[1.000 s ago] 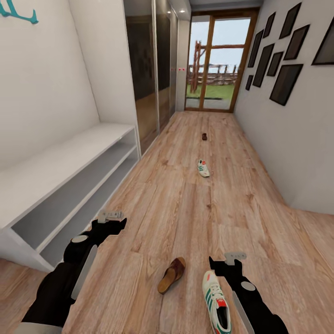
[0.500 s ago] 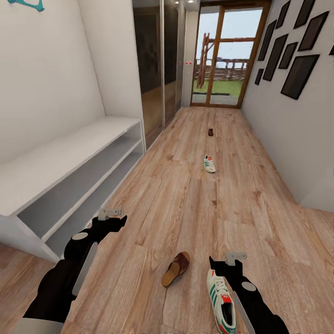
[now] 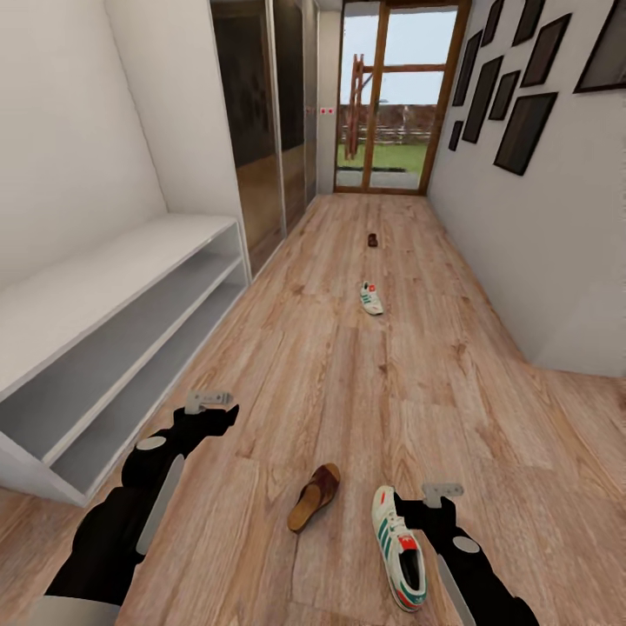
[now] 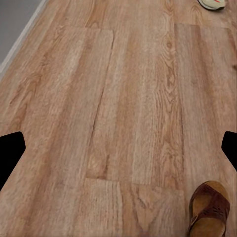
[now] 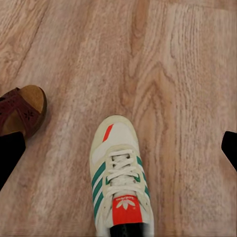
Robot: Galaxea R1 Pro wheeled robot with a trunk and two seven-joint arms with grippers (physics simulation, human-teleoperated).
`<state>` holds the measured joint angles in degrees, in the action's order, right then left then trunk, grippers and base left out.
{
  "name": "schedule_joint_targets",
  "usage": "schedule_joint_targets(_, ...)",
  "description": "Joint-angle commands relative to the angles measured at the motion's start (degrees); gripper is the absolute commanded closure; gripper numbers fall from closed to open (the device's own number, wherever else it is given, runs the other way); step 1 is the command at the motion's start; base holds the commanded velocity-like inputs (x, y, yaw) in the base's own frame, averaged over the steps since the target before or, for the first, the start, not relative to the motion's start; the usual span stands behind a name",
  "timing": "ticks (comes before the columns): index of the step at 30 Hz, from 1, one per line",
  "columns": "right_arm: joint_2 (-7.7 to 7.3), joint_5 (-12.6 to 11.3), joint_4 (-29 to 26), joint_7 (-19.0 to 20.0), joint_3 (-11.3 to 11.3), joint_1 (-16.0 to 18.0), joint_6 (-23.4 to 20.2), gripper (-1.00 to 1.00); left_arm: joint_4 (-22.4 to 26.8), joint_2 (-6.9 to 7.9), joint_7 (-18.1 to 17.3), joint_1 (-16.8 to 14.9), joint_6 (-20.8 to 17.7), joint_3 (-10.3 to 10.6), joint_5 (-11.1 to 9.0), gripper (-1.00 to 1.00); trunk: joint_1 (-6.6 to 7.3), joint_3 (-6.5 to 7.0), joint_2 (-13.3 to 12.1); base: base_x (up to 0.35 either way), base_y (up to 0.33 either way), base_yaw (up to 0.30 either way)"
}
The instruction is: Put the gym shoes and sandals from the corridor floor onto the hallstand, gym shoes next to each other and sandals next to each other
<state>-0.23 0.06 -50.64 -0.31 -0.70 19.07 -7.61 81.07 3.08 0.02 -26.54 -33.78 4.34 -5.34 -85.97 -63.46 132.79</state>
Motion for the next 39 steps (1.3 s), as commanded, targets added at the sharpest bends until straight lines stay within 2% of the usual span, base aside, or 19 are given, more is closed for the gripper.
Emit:
schedule_joint_targets(1, -0.01, 0.01, -0.04, -0.03, 0.0, 0.01, -0.33, -1.0, -0.01, 0.03, 0.16, -0.04, -0.28, 0.05, -0.55, -1.0, 0.01, -0.05, 0.02, 0.0, 0.0, -0.034)
schedule_joint_targets(13, 0.03, 0.14, 0.19, -0.05, 0.0, 0.01, -0.33, -1.0, -1.07, 0.0, 0.16, -0.04, -0.23, 0.06, -0.55, -1.0, 0.01, -0.06, 0.02, -0.187, 0.0, -0.006)
schedule_joint_targets(23, 0.0, 0.35, 0.19, -0.03, 0.0, 0.01, -0.3, -1.0, -1.08, 0.0, 0.16, -0.06, -0.23, 0.06, -0.46, -1.0, 0.01, -0.06, 0.02, -0.03, 0.0, 0.0)
schedule_joint_targets(39, 0.01, 0.22, 0.19, -0.03, 0.0, 0.01, -0.3, -1.0, -1.09, 0.0, 0.16, -0.03, -0.16, 0.06, -0.5, -1.0, -3.5, -3.88, 6.44, -0.001, 0.0, 0.0)
